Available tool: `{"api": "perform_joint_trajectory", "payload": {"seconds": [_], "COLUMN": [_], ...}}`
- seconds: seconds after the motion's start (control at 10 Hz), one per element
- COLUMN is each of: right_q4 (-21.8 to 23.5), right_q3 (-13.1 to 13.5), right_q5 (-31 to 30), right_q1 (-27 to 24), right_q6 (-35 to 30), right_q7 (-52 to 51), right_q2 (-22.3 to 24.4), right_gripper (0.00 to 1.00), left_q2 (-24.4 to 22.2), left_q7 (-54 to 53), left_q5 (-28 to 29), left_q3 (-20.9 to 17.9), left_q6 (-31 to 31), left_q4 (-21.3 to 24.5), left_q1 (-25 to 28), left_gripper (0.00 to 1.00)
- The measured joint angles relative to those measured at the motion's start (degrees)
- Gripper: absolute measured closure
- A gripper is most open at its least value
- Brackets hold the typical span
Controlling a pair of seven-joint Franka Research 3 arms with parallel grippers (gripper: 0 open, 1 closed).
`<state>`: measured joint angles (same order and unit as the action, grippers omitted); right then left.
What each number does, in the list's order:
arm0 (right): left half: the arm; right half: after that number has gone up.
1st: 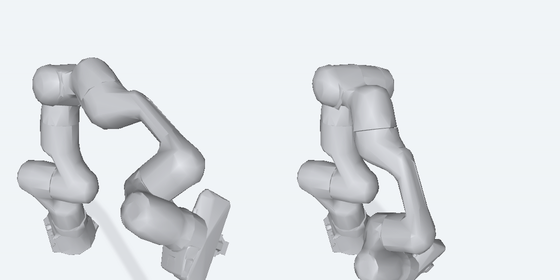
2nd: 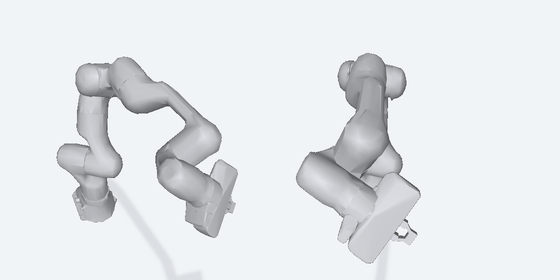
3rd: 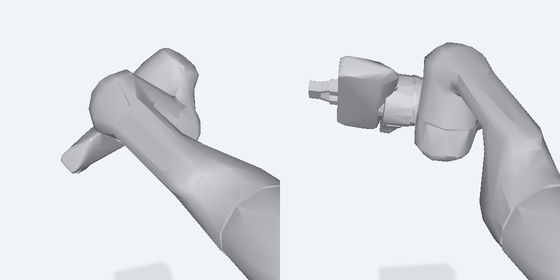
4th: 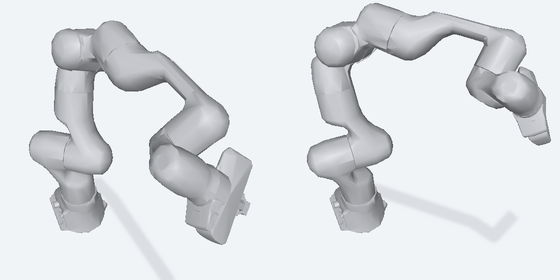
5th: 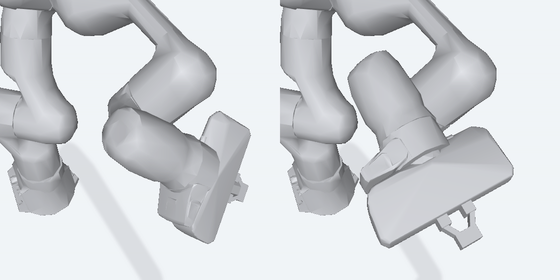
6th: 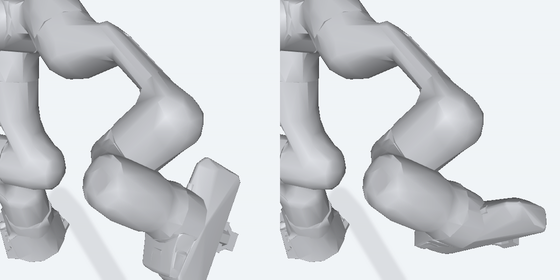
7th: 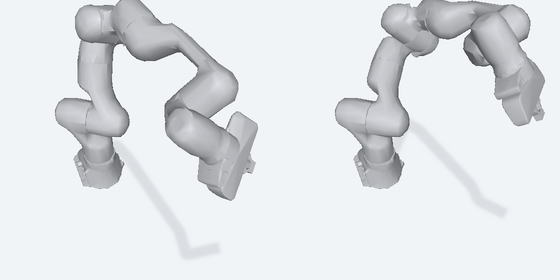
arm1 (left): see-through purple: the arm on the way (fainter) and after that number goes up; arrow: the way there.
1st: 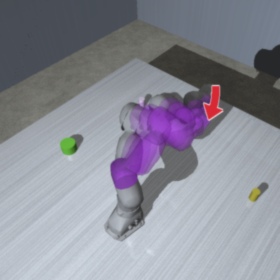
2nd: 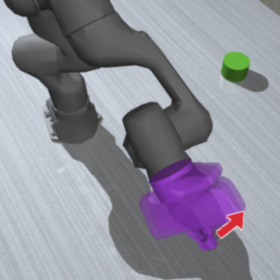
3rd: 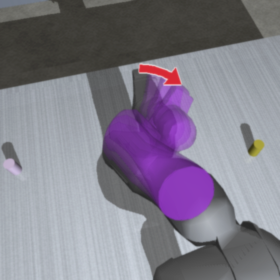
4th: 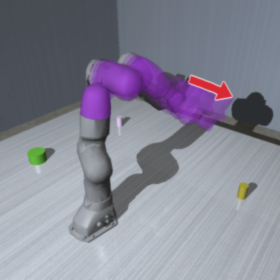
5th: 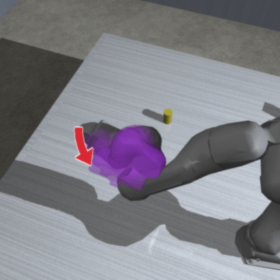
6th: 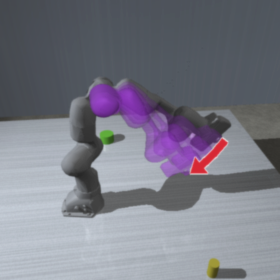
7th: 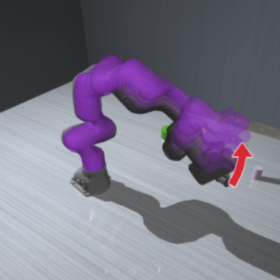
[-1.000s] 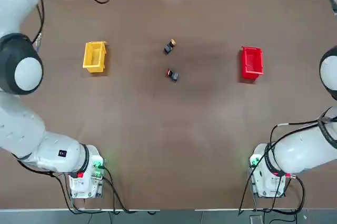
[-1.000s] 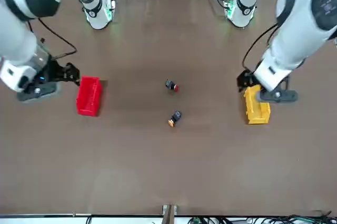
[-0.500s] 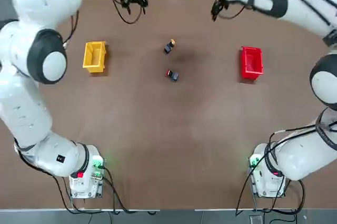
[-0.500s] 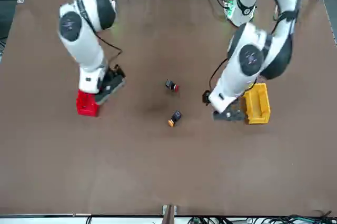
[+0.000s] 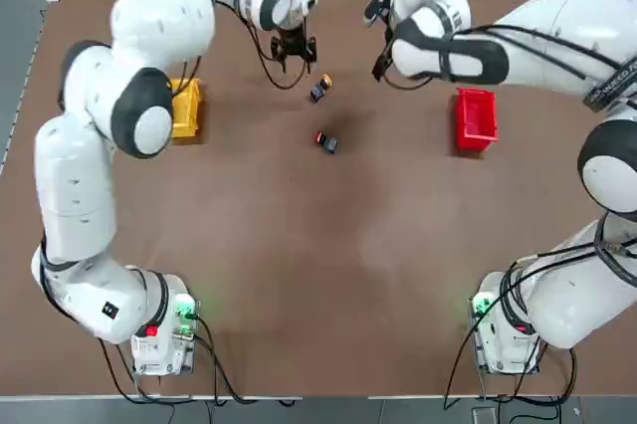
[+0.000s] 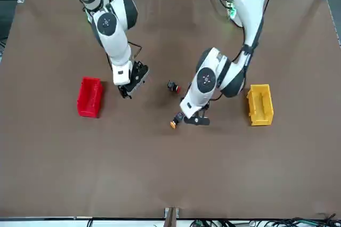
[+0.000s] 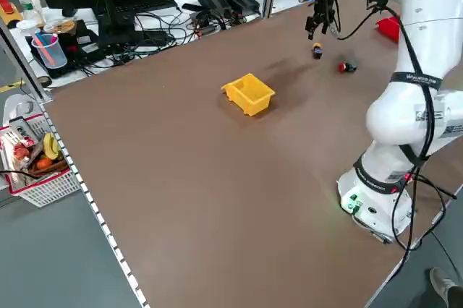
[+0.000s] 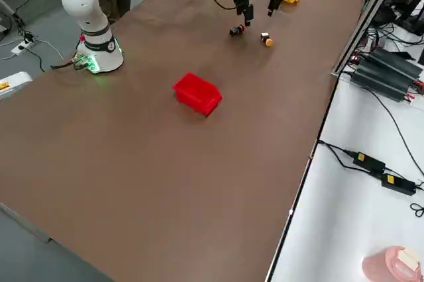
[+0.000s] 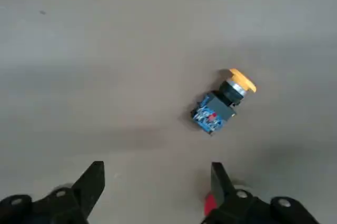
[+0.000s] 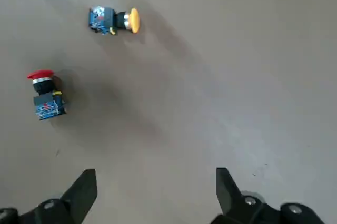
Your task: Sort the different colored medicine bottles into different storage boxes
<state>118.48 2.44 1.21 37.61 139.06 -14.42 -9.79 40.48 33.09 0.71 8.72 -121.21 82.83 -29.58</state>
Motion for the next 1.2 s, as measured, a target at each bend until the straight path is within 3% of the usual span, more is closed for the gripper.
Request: {"api": "perform_joint_trajectory", "payload": {"seconds": [0.3,0.5,0.8,1.2], "right_q4": [1.3,1.6,1.8,1.8], "right_q3": [0.1,0.2,0.4,0.5], "right_q5": [-0.2,-0.2,-0.2,-0.2], "right_q1": [6.3,9.4,10.2,10.4], "right_q6": [4.5,8.5,16.3,17.8], "right_q7": [0.0,1.1,1.6,2.6], "right_q2": [-1.6,-5.2,-11.1,-12.0], "right_gripper": [0.00,0.00,0.00,0.00], "left_q2": [7.0,9.3,9.7,11.7], "left_q7": [3.2,4.8,6.2,6.4], "left_q5": [0.9,0.9,0.9,0.9], "left_q3": [-4.9,-6.8,-7.2,-7.8], "left_q6": [-7.6,-9.2,-10.1,-12.4], "left_q4": [-2.7,-3.4,-4.1,-5.0], "left_q1": [-6.3,-9.7,-9.9,-9.8], "left_gripper": [0.10,0.10,0.12,0.24]}}
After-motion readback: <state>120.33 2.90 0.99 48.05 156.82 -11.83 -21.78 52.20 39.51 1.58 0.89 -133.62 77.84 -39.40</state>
